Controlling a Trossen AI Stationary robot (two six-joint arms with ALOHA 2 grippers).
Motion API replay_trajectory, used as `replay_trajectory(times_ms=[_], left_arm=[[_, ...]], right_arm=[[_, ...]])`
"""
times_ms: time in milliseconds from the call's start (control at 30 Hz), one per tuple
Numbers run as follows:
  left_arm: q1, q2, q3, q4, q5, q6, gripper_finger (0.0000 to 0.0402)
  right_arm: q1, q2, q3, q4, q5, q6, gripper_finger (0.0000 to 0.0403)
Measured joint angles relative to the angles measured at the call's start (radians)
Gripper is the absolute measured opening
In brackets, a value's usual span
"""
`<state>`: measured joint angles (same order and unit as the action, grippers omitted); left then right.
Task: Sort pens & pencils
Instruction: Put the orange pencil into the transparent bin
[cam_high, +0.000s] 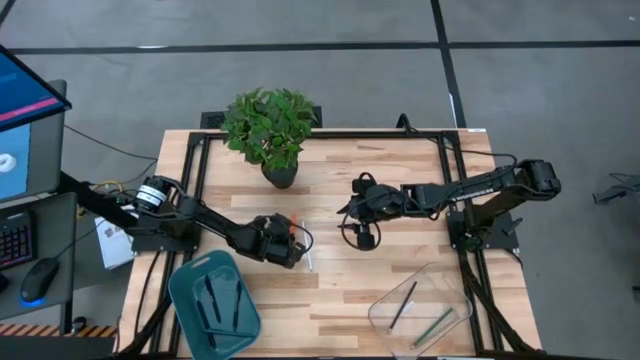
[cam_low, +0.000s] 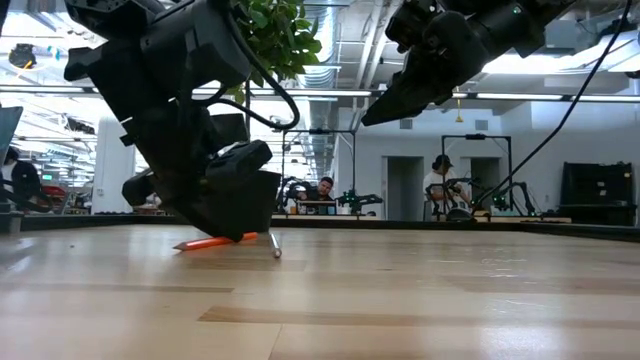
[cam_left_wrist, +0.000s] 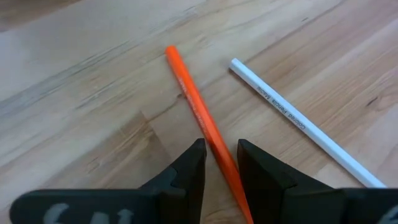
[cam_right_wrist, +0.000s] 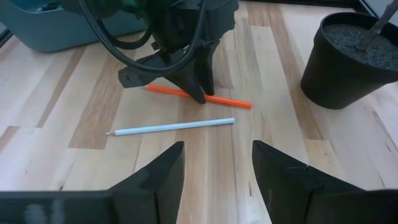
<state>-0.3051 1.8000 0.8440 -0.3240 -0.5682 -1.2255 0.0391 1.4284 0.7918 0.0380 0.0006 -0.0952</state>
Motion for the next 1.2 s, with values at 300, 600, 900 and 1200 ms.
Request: replay_trajectory(times_ms=[300,600,900,1200], left_arm=[[-0.011,0.001,-0.001,-0.012,-0.005,-0.008,0.0089],[-0.021,0.032,-0.001,0.004,-0.033,0.002,0.0056],[-0.023,0.034,-0.002,0.027,-0.040,0.049,0.0014],[-0.047,0.037,-0.002,0.035,-0.087,0.117,0.0007]], right_arm=[[0.000,0.000,0.000,0.000,0.000,0.000,0.0209],[0.000,0.000,0.000,0.000,0.000,0.009,0.0205],[0.000,0.000,0.000,-0.001,0.000,0.009,0.0204],[0.000,0.000,0.000,-0.001,0.000,0.009,0.0205]])
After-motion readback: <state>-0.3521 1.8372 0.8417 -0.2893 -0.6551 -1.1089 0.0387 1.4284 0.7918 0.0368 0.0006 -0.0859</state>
